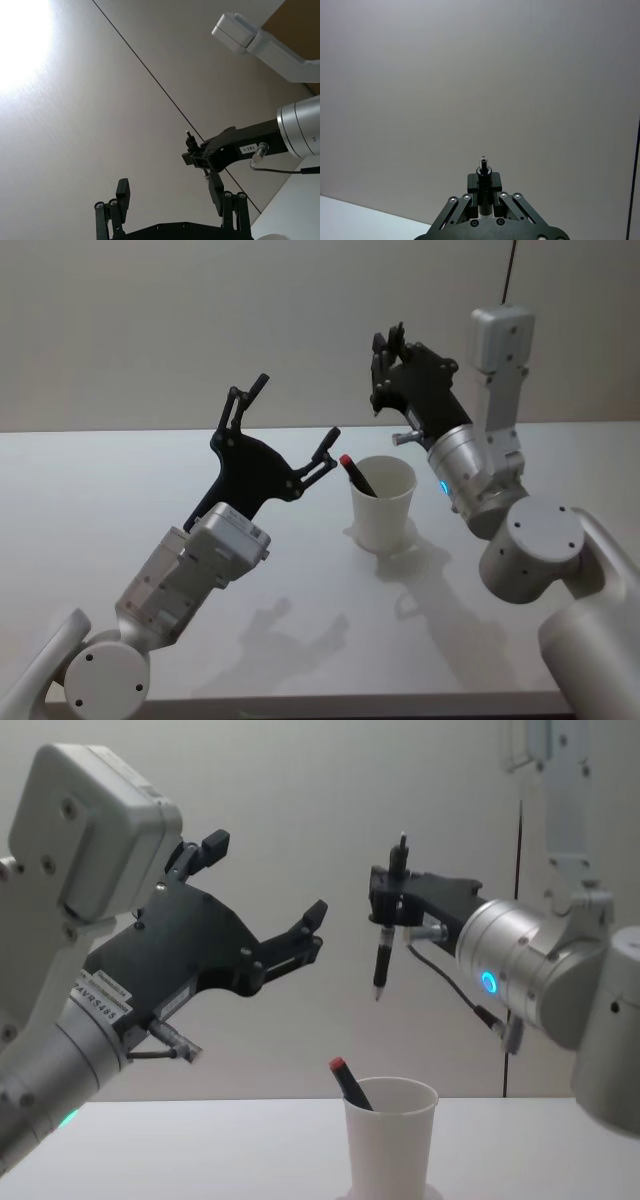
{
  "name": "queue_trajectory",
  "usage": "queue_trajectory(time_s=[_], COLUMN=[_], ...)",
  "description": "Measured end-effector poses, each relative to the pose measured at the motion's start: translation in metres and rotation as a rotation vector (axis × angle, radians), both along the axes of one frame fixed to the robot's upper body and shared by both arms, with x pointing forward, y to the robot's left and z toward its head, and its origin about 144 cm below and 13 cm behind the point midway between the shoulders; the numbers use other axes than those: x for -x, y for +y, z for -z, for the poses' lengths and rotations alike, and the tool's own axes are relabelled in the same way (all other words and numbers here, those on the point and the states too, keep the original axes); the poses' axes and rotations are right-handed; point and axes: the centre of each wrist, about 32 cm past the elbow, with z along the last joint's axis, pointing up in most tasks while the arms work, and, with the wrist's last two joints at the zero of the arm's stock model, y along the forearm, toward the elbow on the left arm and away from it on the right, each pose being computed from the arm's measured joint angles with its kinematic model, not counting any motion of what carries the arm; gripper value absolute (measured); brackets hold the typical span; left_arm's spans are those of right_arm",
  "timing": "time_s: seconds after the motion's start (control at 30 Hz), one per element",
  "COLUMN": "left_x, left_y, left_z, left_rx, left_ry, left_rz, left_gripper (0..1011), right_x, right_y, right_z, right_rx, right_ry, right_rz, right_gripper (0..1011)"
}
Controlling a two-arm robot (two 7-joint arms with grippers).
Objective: Place the pen into the pen holder.
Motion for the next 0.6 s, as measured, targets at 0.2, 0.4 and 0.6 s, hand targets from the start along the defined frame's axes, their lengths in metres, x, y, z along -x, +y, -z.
queue_trajectory(time_s=[0.2, 0.4, 0.6], left_x=[0.000, 0.000, 0.000], left_y=[0.000, 0.000, 0.000], left_z=[0.000, 0.000, 0.000], left_rx=[0.000, 0.000, 0.000], left_ry=[0.000, 0.000, 0.000], left_rz=[0.000, 0.000, 0.000], left_gripper=[1003, 1003, 1003], right_x=[-0.001, -0.002, -0.005], right_y=[0.002, 0.005, 0.006], right_z=[0.004, 0.009, 0.013], right_rx=[0.034, 0.071, 0.098], right_ry=[0.018, 0.040, 0.062], right_rz=[0.021, 0.045, 0.063], right_gripper=[148, 148, 148])
